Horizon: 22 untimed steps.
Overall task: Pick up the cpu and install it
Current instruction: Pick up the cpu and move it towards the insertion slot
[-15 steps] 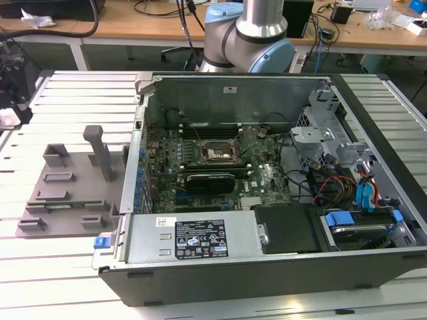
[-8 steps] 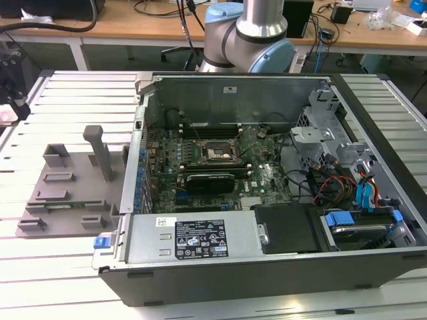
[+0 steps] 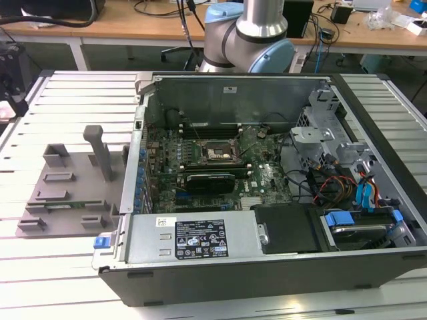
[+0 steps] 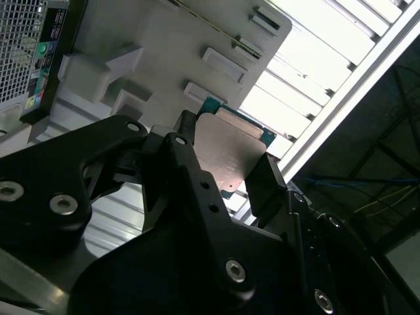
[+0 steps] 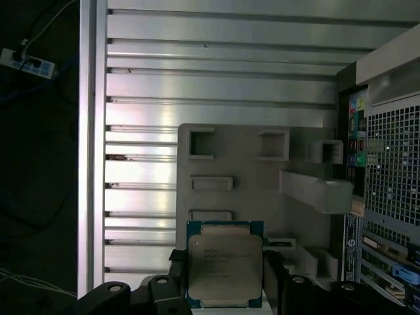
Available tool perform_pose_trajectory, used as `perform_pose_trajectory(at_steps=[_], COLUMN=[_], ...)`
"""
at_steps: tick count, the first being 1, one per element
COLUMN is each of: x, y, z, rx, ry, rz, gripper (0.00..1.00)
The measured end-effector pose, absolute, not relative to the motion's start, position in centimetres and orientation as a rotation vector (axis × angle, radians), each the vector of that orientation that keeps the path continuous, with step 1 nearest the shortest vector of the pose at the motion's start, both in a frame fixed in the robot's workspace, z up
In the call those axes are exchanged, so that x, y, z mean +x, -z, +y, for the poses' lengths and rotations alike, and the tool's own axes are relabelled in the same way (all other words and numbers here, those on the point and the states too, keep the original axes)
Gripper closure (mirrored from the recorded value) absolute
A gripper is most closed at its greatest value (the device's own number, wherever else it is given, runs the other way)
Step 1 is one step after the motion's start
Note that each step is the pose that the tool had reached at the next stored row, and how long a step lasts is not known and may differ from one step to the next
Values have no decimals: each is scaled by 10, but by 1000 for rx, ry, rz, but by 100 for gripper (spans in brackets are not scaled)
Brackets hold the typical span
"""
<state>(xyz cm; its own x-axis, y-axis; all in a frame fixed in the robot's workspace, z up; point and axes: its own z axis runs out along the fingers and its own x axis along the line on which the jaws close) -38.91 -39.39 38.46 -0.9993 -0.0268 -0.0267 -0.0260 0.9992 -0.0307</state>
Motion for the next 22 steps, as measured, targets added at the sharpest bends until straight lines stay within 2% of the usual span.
perform_pose_trajectory(at_steps=[22], x=[-384], y=[-405], z=[-394], rx=[-41], ry=[47], rz=[3114], gripper=[45])
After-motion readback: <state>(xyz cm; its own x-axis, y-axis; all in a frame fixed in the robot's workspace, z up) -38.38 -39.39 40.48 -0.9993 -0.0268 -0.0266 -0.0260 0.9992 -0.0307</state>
